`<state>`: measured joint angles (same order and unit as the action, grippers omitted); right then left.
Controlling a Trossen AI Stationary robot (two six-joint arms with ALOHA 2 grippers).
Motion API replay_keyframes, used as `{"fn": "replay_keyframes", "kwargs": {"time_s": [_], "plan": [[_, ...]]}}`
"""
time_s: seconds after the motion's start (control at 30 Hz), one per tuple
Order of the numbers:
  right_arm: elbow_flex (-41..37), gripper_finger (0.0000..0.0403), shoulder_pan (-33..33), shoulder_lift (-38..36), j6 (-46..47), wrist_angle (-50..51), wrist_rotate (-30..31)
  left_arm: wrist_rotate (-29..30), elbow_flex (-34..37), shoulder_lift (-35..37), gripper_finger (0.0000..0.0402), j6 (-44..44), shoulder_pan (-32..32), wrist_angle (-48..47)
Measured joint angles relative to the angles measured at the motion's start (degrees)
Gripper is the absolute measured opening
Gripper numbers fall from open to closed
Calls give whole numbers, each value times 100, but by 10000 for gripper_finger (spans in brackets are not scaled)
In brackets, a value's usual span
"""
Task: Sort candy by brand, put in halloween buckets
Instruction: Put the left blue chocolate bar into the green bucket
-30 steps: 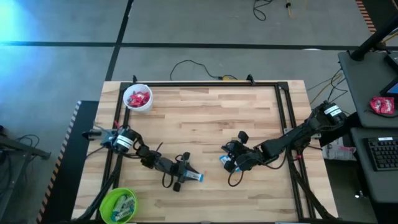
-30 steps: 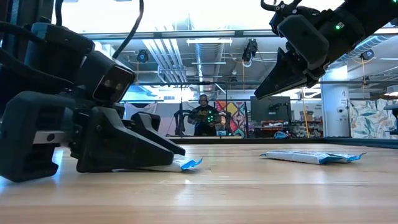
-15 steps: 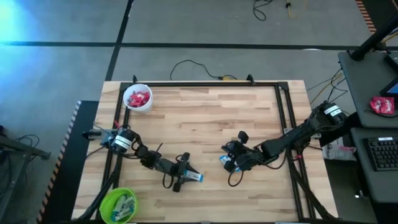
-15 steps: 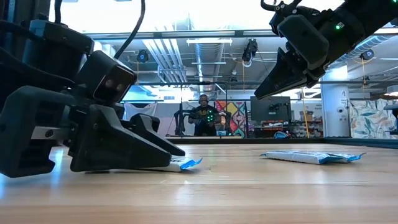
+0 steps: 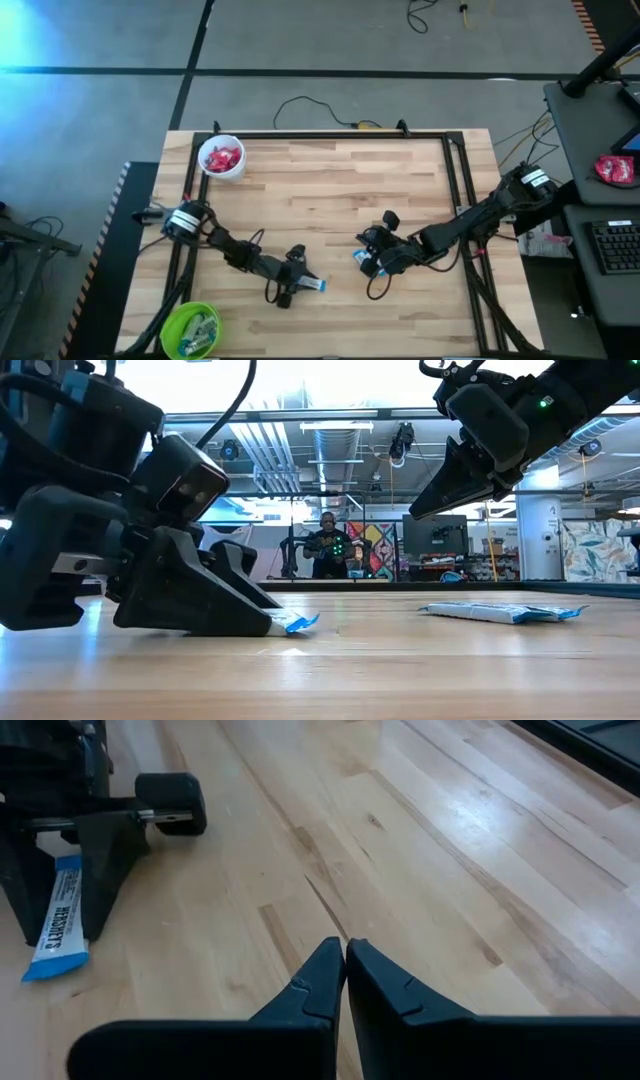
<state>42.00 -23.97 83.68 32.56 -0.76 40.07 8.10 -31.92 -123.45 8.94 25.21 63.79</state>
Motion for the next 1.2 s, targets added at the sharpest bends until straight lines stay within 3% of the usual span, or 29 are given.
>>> {"fn": "replay_keyframes", "kwargs": {"time_s": [0.17, 0.3, 0.5, 0.73, 0.83, 0.97, 1.2], "plan": [[0, 13, 0, 0, 0, -1, 0, -4, 0, 389, 95, -48, 30, -742], [0, 13, 0, 0, 0, -1, 1, -292, 46, 1258, 93, -184, 42, -2008], [0, 13, 0, 0, 0, -1, 1, -457, -138, 3069, 93, -278, 88, -5113], [0, 13, 0, 0, 0, -1, 0, -396, -1124, 4489, 93, 712, 608, -8739], [0, 13, 0, 0, 0, -1, 2, -750, -1749, 4800, 93, 1673, 1078, -10302], [0, 13, 0, 0, 0, -3, 0, -1565, -2611, 5021, 93, 3836, 1910, -12013], [0, 13, 0, 0, 0, -1, 1, -1651, -3520, 5059, 93, 8054, 3913, -12388]]}}
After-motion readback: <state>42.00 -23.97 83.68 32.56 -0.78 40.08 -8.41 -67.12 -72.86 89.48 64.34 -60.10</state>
